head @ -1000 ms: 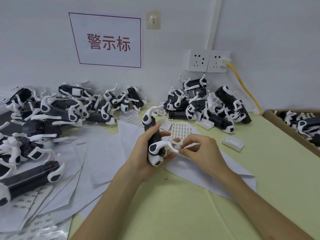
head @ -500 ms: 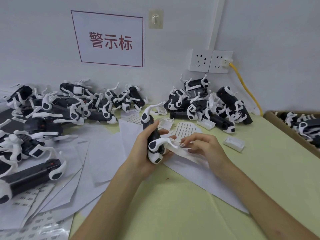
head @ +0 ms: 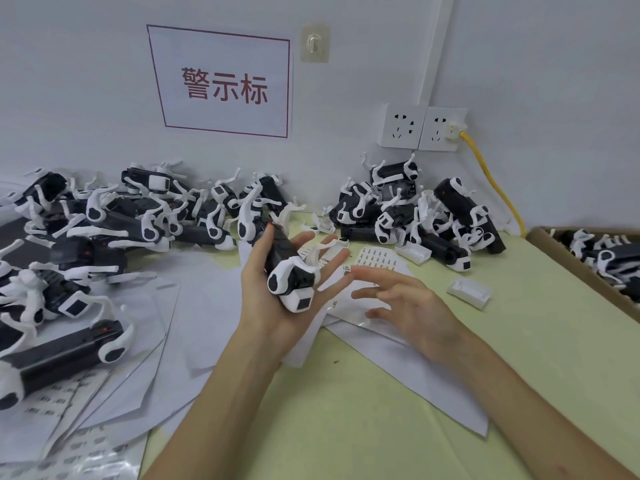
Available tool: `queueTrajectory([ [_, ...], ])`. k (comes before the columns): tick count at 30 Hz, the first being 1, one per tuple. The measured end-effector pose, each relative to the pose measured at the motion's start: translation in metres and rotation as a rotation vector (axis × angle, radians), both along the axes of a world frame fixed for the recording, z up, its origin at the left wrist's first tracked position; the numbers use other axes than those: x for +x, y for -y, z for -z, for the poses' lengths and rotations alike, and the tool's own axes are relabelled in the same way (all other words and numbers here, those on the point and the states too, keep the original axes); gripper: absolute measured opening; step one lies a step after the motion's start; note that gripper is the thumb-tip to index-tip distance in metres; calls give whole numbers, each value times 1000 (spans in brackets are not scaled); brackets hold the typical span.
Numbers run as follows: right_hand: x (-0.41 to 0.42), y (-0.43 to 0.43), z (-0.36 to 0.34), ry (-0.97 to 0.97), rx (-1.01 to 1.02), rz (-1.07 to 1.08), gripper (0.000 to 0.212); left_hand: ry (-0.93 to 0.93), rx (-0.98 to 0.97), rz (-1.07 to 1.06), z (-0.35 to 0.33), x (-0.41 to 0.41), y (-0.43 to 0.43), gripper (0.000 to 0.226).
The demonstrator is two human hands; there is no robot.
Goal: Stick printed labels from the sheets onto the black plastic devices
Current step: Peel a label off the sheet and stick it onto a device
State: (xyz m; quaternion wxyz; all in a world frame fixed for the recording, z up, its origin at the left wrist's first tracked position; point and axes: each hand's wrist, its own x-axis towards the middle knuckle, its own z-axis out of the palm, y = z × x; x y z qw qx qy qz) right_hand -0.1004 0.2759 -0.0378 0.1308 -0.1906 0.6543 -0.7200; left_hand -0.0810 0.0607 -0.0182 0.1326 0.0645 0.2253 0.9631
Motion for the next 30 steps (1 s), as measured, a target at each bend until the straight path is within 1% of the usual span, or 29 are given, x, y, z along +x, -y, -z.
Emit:
queueTrajectory([
  [5,0,0,0,-6,6,36,45,-17,18,-8,-4,3,0,46],
  [8,1,0,-1,-16,34,55,49,-13,6,-28,-6,4,1,46],
  [10,2,0,-1,-46,60,89,43,-15,-2,-33,-7,4,1,46],
  [13,3,4,-1,-108,120,212,25,-33,-13,-41,-7,5,1,46],
  [16,2,5,1,-209,250,379,36,-76,-69,-40,-7,6,-1,45],
  [19,3,4,0,-338,260,468,26,-118,-168,-34,-9,7,-3,45],
  [24,6,5,-4,-437,273,478,15,-176,-324,-49,-8,7,-9,42],
  [30,9,9,-3,-423,324,449,16,-204,-389,-51,-7,8,-13,34],
])
